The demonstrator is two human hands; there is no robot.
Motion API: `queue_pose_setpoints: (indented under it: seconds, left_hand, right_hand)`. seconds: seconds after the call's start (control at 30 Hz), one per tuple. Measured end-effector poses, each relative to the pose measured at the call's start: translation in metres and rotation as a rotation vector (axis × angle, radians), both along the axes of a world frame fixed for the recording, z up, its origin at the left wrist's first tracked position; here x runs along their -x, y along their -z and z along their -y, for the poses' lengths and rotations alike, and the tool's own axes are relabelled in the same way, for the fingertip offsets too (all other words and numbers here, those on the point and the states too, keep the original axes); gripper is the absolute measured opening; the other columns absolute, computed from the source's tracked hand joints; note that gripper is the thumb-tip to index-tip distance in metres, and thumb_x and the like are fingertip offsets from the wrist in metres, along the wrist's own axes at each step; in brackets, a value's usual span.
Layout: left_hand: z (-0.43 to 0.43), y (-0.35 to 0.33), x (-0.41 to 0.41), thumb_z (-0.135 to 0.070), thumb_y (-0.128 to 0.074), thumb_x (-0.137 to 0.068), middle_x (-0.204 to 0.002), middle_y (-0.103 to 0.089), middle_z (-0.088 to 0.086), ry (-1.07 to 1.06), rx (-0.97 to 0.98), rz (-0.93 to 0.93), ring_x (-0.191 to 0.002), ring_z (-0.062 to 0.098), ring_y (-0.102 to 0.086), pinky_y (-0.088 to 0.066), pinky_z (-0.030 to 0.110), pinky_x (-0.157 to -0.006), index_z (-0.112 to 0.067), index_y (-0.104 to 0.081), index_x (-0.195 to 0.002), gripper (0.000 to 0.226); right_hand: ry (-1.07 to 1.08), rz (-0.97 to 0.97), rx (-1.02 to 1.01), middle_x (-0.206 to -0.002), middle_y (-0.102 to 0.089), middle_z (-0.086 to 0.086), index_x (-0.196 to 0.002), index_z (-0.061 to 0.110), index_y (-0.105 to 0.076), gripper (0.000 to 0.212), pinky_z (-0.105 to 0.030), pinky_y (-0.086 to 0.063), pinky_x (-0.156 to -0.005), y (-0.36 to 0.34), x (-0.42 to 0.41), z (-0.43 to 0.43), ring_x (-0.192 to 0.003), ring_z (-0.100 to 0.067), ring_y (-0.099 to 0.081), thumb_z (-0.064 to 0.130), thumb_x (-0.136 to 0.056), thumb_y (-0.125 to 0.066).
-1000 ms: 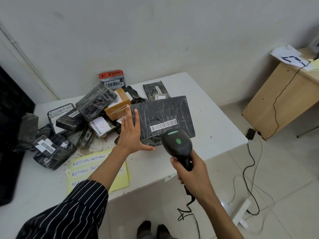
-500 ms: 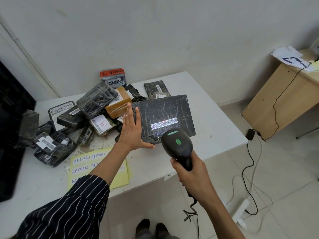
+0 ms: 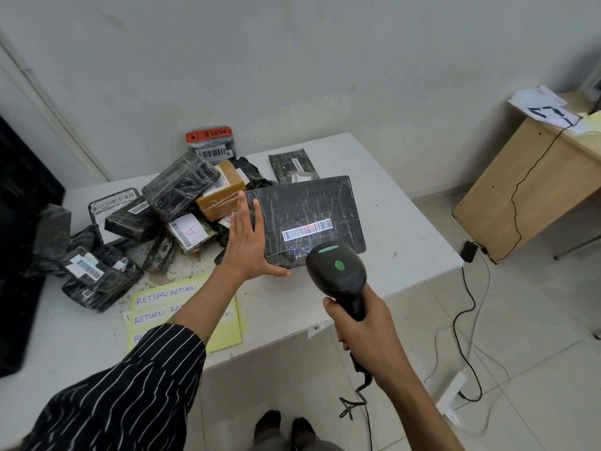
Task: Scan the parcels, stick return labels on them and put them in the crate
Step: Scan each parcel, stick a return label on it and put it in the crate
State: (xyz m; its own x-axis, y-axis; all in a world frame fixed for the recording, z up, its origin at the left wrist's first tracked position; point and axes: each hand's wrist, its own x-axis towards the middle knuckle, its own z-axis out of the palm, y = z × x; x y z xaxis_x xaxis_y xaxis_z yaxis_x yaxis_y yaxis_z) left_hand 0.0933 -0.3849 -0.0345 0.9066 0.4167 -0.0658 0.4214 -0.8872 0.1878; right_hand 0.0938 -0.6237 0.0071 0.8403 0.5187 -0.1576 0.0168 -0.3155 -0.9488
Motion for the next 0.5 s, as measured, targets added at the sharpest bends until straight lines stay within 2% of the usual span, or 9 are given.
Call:
queue_pose_setpoints:
  seconds: [0.23, 0.5]
  left_hand:
    - [0.0003, -0.0015, 0.0001, -0.077, -0.067, -0.052, -0.142, 0.040, 0.026, 0.001, -0.002, -0.007, -0.134, 0.036, 0.036, 0.018, 0.043, -0.110, 0.001, 0.030, -0.138, 0.152]
    - [0.0007, -0.0013, -0.0004, -0.078, -0.066, -0.052, -0.142, 0.040, 0.027, -0.006, -0.006, -0.021, -0.134, 0.036, 0.036, 0.018, 0.043, -0.111, 0.001, 0.031, -0.138, 0.152]
  right_hand:
    - [-0.003, -0.002, 0.000, -0.059, -0.052, 0.003, -0.080, 0.023, -0.055, 0.009, -0.037, -0.049, -0.060, 0.0004, 0.0024, 0.0003, -0.060, -0.016, -0.049, 0.025, -0.081, -0.064]
    - [-0.006, -0.009, -0.002, -0.060, -0.052, 0.003, -0.081, 0.023, -0.055, 0.009, -0.035, -0.047, -0.059, -0.0011, 0.0060, 0.0011, -0.060, -0.016, -0.049, 0.024, -0.081, -0.064]
